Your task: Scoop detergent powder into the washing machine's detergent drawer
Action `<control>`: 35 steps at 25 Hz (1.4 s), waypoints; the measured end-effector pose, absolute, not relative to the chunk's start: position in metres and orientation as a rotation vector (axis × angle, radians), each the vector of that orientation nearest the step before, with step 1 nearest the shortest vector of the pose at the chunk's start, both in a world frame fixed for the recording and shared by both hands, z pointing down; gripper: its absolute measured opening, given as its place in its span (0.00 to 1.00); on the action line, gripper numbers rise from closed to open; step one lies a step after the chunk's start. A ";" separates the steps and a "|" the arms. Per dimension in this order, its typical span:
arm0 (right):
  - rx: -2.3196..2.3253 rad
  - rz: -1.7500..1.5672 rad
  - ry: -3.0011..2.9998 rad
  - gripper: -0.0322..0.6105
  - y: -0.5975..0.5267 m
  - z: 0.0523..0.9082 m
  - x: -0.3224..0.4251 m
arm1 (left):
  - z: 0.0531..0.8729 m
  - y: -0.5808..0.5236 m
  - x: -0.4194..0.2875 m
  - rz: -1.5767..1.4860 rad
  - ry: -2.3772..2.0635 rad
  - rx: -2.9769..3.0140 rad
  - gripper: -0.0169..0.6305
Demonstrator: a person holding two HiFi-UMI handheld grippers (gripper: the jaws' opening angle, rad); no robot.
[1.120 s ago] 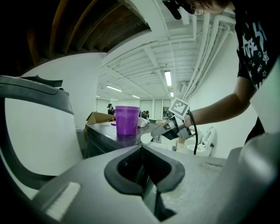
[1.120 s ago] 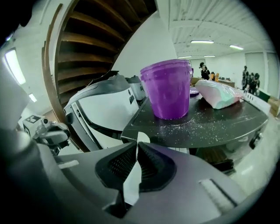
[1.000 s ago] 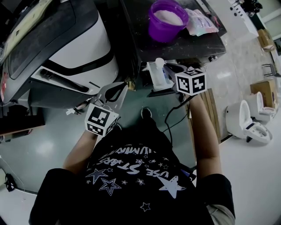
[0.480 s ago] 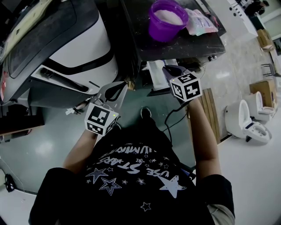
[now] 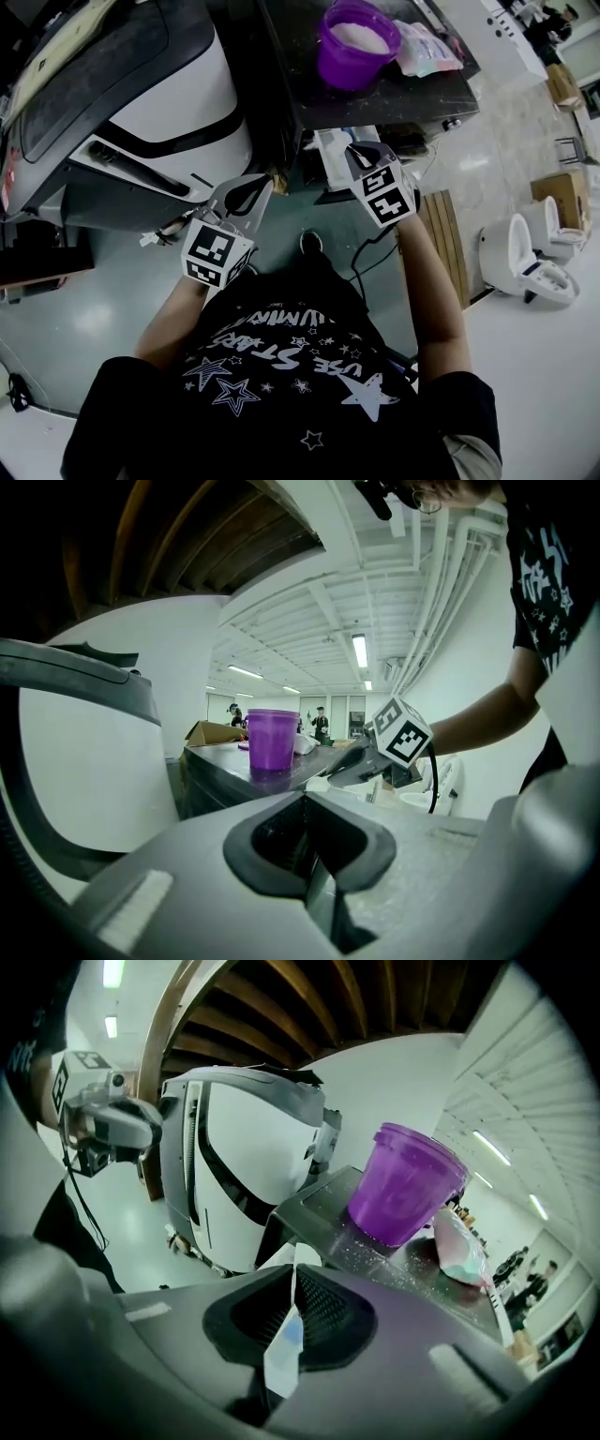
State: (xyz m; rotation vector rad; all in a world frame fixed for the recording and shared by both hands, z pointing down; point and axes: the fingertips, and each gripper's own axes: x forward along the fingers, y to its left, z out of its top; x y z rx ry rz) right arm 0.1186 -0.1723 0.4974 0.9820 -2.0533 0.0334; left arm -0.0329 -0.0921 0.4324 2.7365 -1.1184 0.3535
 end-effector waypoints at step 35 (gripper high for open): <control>1.583 0.294 -2.190 0.11 -0.125 0.437 0.112 | 0.446 -0.049 -0.111 0.357 -1.070 2.734 0.04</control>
